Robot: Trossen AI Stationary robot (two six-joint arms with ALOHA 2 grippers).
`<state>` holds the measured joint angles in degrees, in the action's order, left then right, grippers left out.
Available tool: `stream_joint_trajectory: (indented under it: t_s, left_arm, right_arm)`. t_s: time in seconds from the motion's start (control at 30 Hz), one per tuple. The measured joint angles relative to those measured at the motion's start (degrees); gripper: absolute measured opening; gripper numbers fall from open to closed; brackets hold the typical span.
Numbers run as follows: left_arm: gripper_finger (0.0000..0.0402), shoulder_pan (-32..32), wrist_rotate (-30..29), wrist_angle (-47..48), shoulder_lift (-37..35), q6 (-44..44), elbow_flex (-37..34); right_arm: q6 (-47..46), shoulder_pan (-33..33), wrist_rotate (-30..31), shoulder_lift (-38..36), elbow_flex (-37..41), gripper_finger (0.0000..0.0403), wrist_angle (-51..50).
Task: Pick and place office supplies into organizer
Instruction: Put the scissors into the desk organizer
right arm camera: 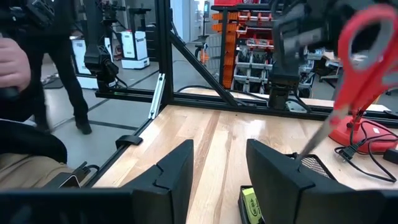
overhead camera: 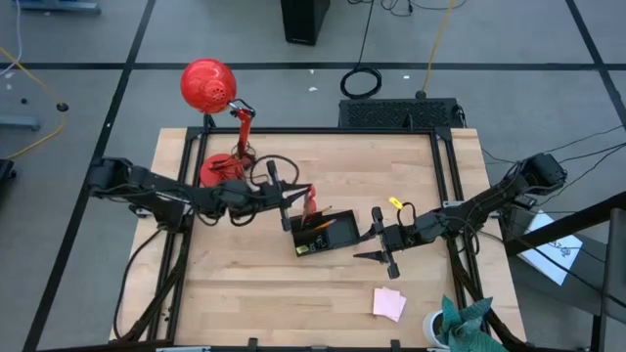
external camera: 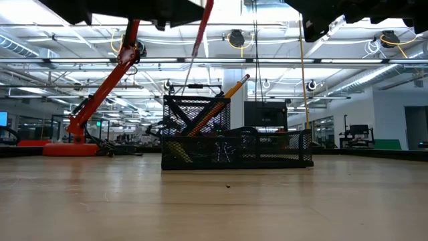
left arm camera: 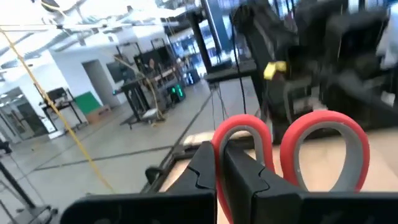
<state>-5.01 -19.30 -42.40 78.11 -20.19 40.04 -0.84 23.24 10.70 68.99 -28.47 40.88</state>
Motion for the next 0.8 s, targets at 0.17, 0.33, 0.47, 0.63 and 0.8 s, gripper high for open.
stream_joint_trajectory:
  t_s: [0.17,0.33,0.47,0.63,0.8]
  left_arm:
    - [0.0015,2.3,2.0,-2.9,3.2,-0.2,0.1]
    - [0.0007,3.5,4.0,-2.8,7.5,-0.4,0.0]
    - [0.0019,3.5,4.1,-3.3,10.6,-1.4,0.0]
    - [0.0007,3.4,4.5,-3.6,13.2,-1.8,0.0]
    - [0.0016,3.2,4.4,-3.5,14.4,-1.3,0.1]
  right_arm:
    - [0.0,0.0,1.2,0.0,0.0,0.0139,-0.2]
    - [0.0,0.0,1.4,0.0,0.0,0.0139,-0.9]
    - [0.2,0.0,1.4,0.0,0.0,0.0139,-1.2]
    - [0.4,0.0,1.5,0.0,0.0,0.0139,-1.6]
    - [0.5,0.0,1.6,0.0,0.0,0.0139,-1.7]
